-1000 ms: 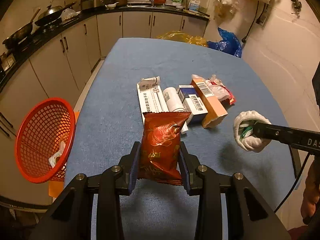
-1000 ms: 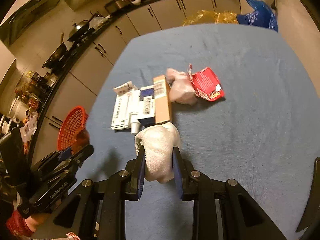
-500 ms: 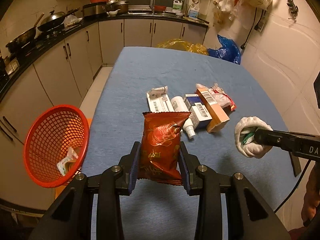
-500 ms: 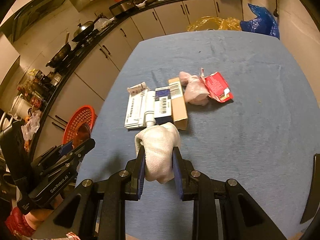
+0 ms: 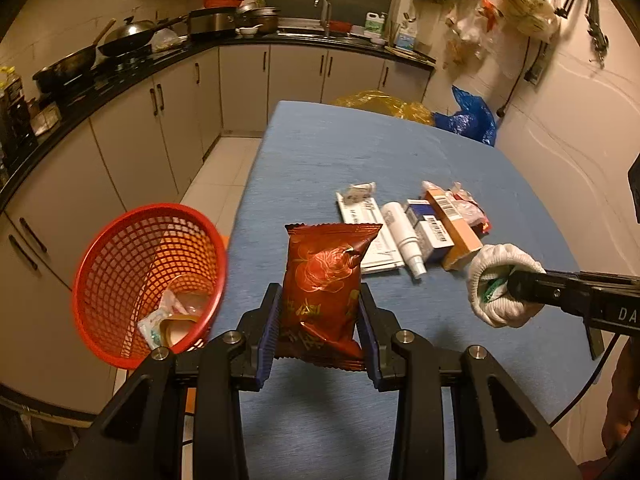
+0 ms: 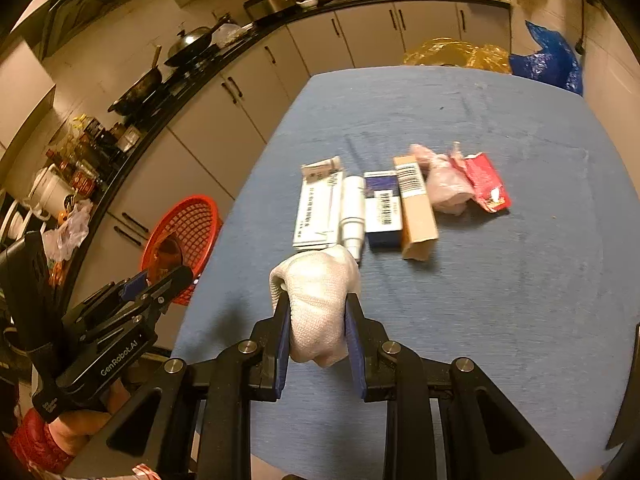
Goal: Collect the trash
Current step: 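Carry the red packet and white cloth over the red wastebasket and release both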
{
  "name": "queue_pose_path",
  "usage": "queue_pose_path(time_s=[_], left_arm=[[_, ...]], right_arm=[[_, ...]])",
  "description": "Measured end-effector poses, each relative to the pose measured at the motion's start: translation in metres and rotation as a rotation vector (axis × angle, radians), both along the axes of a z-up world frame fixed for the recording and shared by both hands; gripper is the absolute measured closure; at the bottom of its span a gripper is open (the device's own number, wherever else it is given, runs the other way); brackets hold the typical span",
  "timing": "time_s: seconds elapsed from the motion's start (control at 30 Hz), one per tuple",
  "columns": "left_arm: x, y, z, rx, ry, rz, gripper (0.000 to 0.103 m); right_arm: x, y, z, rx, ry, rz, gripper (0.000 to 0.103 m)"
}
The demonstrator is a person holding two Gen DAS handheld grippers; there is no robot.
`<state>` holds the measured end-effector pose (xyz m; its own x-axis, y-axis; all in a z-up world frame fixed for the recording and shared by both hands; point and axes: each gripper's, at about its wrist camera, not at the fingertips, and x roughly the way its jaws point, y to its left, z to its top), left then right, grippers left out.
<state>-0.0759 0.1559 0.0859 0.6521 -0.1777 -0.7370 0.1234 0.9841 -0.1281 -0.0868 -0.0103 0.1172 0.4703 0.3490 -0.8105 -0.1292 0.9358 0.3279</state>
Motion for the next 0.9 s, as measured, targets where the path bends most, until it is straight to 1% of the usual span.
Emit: queue_pose_path(time_s=[0.4, 0.63, 0.9], left_arm=[[-0.005, 0.038, 0.000, -0.014, -0.002, 0.057, 0.068], [-0.009, 0.079, -0.001, -0.018, 0.006, 0.129, 0.068], [-0.005, 0.131, 0.001, -0.022, 0.002, 0.211, 0.068]], right_arm=[[0.009, 0.039, 0.002, 0.002, -0.003, 0.049, 0.076], [0.018, 0.071, 0.002, 0.020, -0.003, 0.094, 0.076], [0.037, 0.123, 0.009, 0.034, -0.019, 0.161, 0.076]])
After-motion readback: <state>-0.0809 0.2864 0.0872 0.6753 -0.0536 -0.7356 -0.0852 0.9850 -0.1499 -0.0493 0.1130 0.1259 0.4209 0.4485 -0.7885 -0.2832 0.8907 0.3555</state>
